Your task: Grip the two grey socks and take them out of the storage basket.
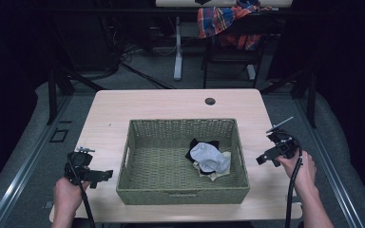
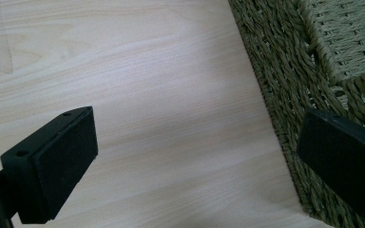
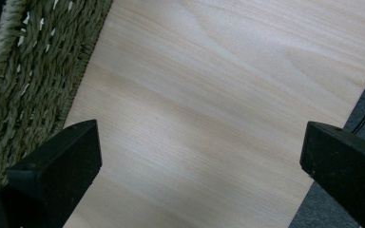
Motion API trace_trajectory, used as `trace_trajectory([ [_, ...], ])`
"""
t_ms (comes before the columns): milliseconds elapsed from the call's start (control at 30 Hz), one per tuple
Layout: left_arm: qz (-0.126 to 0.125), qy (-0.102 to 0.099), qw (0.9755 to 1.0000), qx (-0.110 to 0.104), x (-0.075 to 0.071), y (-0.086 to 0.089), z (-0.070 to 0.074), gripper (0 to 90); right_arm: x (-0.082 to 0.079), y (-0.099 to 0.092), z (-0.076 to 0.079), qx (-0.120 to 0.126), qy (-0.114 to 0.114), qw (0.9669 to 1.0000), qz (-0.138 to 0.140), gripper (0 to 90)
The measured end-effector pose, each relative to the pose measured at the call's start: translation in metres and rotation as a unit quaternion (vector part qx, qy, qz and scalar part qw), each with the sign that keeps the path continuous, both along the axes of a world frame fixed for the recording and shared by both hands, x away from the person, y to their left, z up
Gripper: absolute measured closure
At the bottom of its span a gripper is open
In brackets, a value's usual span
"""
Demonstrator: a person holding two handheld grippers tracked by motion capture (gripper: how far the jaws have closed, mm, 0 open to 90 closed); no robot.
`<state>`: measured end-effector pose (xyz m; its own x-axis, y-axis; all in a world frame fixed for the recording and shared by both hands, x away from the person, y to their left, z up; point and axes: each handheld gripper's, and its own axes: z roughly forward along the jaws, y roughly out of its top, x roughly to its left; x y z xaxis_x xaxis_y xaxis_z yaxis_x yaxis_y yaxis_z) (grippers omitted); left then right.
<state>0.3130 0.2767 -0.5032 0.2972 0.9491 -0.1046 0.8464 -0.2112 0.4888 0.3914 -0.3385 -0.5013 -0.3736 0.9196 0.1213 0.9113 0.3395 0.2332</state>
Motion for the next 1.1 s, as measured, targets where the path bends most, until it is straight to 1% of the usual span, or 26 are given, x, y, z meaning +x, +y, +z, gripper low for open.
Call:
trace_trajectory([
  [67, -0.002, 0.000, 1.0000, 0.000, 0.000, 0.000, 0.000, 0.1, -0.001, 0.000, 0.001, -0.001, -0.001, 1.0000, -0.001, 0.0],
  [100, -0.001, -0.002, 1.0000, -0.001, 0.000, 0.000, 0.000, 0.1, -0.001, 0.000, 0.001, 0.008, 0.000, 1.0000, 0.001, 0.0],
  [133, -0.002, -0.001, 1.0000, -0.001, 0.000, -0.001, 0.000, 0.1, -0.001, -0.001, 0.002, 0.007, 0.001, 1.0000, 0.002, 0.0],
  [167, -0.003, -0.001, 1.0000, -0.001, 0.000, -0.001, 0.000, 0.1, -0.002, 0.000, 0.002, 0.010, -0.005, 0.9999, -0.003, 0.0],
  [200, -0.003, -0.001, 1.0000, -0.001, 0.000, -0.001, 0.000, 0.1, -0.002, -0.001, 0.004, 0.004, -0.002, 1.0000, 0.001, 0.0],
  [233, -0.005, 0.000, 1.0000, 0.000, 0.000, -0.001, 0.000, 0.1, -0.003, 0.000, 0.004, 0.006, -0.004, 1.0000, -0.002, 0.0],
  [300, -0.005, 0.000, 1.0000, -0.001, 0.000, -0.001, 0.000, 0.1, -0.002, -0.001, 0.006, 0.008, -0.002, 1.0000, 0.002, 0.0],
  [567, 0.000, -0.002, 1.0000, 0.000, 0.000, 0.001, 0.001, 0.1, -0.004, -0.003, 0.014, 0.025, -0.007, 0.9996, 0.009, 0.0],
  [600, 0.000, -0.002, 1.0000, 0.002, -0.001, 0.002, 0.002, 0.1, -0.005, -0.003, 0.018, 0.034, -0.011, 0.9993, 0.011, 0.0],
  [667, -0.001, -0.002, 1.0000, 0.002, -0.001, 0.002, 0.002, 0.1, -0.005, -0.003, 0.019, 0.035, -0.015, 0.9993, 0.007, 0.0],
  [700, 0.001, -0.004, 1.0000, 0.001, -0.001, 0.002, 0.002, 0.1, -0.006, -0.002, 0.023, 0.039, -0.014, 0.9990, 0.016, 0.0],
  [800, 0.000, -0.003, 1.0000, 0.001, -0.001, 0.002, 0.002, 0.1, -0.008, 0.002, 0.030, 0.045, -0.024, 0.9985, 0.019, 0.0],
  [833, -0.001, -0.003, 1.0000, 0.000, 0.000, 0.002, 0.002, 0.1, -0.008, 0.002, 0.033, 0.047, -0.023, 0.9983, 0.025, 0.0],
  [900, -0.001, -0.002, 1.0000, -0.001, 0.000, 0.003, 0.002, 0.1, -0.008, 0.004, 0.036, 0.050, -0.025, 0.9981, 0.026, 0.0],
  [933, 0.001, -0.004, 1.0000, -0.002, -0.001, 0.003, 0.002, 0.1, -0.009, 0.006, 0.037, 0.058, -0.031, 0.9977, 0.019, 0.0],
  [967, 0.002, -0.004, 1.0000, -0.002, -0.001, 0.003, 0.002, 0.1, -0.009, 0.010, 0.044, 0.061, -0.032, 0.9971, 0.031, 0.0],
  [1000, 0.002, -0.004, 1.0000, -0.002, -0.001, 0.003, 0.002, 0.1, -0.009, 0.011, 0.047, 0.059, -0.031, 0.9971, 0.038, 0.0],
  [1033, 0.002, -0.004, 1.0000, -0.002, -0.001, 0.003, 0.002, 0.1, -0.009, 0.011, 0.047, 0.059, -0.031, 0.9971, 0.038, 0.0],
  [1067, 0.003, -0.004, 1.0000, -0.002, -0.001, 0.003, 0.002, 0.1, -0.009, 0.015, 0.055, 0.061, -0.038, 0.9964, 0.045, 0.0],
  [1100, 0.003, -0.004, 1.0000, -0.002, -0.001, 0.003, 0.002, 0.1, -0.009, 0.015, 0.055, 0.061, -0.038, 0.9964, 0.045, 0.0],
])
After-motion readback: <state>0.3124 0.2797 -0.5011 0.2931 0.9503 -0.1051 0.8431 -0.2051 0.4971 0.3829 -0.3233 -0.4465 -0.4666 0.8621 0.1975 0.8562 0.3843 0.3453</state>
